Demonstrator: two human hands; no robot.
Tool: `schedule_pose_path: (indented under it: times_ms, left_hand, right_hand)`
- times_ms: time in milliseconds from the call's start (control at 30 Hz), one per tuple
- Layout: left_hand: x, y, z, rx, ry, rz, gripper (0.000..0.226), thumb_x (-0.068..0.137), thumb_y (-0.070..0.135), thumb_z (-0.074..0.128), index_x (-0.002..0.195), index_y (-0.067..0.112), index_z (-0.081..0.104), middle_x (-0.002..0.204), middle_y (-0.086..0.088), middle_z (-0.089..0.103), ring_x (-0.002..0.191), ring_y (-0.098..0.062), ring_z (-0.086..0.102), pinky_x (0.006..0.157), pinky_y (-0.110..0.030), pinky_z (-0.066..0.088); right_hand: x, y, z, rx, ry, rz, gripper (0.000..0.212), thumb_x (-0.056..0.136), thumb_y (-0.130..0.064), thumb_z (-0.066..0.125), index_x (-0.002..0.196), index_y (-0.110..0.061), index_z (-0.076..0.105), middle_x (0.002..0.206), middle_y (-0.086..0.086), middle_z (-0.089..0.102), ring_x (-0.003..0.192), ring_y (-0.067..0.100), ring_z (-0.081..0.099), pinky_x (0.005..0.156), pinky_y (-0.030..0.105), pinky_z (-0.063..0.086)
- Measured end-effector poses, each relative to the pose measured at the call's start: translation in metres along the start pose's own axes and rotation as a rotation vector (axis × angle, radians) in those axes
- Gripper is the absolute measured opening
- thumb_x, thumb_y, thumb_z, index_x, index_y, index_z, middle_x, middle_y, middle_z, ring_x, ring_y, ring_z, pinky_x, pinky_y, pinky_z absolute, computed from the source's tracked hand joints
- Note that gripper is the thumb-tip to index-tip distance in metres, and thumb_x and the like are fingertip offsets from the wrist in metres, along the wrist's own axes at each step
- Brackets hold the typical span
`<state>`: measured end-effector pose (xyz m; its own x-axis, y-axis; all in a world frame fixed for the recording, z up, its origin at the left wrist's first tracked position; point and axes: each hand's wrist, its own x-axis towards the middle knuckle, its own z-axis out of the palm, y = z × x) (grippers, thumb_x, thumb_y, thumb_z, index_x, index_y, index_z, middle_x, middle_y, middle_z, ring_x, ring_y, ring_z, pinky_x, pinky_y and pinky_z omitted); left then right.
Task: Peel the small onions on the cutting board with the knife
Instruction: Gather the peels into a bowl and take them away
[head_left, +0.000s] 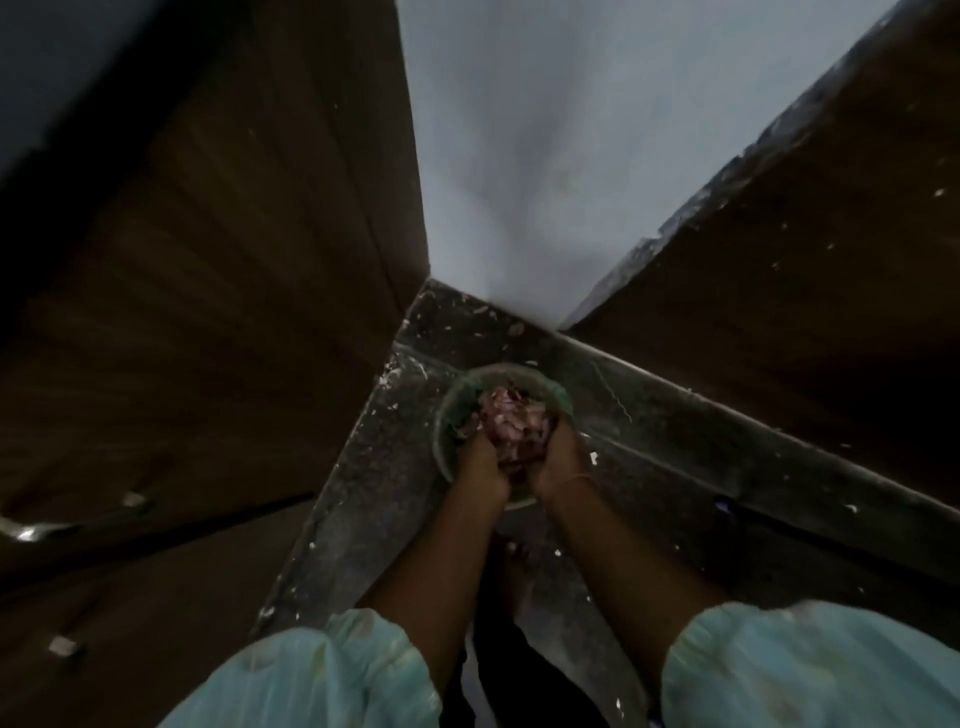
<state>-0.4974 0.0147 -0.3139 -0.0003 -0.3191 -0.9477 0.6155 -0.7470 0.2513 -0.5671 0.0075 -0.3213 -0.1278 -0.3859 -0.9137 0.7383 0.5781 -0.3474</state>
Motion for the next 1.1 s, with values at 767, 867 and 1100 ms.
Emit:
schedule_pose_path:
  times_ms: [767, 867, 1100]
  left_hand:
    - [-0.038, 0.042, 0.035, -0.085, -0.222, -0.021, 0.047, 0.103, 0.04, 0.044, 0.082, 0.007, 0.07, 0.079, -0.014, 0.068, 0.073, -0.024, 0.065, 0.076, -0.032, 0.053]
    - [-0.091, 0.083, 0.065, -0.298, -0.288, 0.134, 0.034, 0.097, 0.036, 0.058, 0.072, 0.013, 0.062, 0.072, -0.005, 0.058, 0.069, -0.017, 0.058, 0.075, -0.03, 0.052]
    - [-0.231, 0.195, 0.089, -0.452, -0.521, 0.47, 0.052, 0.095, 0.042, 0.057, 0.133, 0.007, 0.062, 0.143, -0.013, 0.057, 0.135, -0.027, 0.051, 0.118, -0.041, 0.036]
  right_hand:
    - [-0.033, -0.043, 0.023, 0.083, -0.003, -0.044, 0.036, 0.099, -0.033, 0.046, 0.118, -0.008, 0.062, 0.114, 0.017, 0.065, 0.101, 0.03, 0.062, 0.096, 0.043, 0.05]
    - [-0.081, -0.082, 0.06, 0.245, -0.157, -0.142, 0.023, 0.098, -0.029, 0.047, 0.103, -0.011, 0.06, 0.106, 0.015, 0.064, 0.096, 0.028, 0.062, 0.093, 0.039, 0.05]
    - [-0.231, -0.131, 0.179, 0.127, -0.59, -0.437, 0.035, 0.101, -0.023, 0.043, 0.126, -0.005, 0.06, 0.124, 0.017, 0.065, 0.118, 0.027, 0.062, 0.107, 0.038, 0.045]
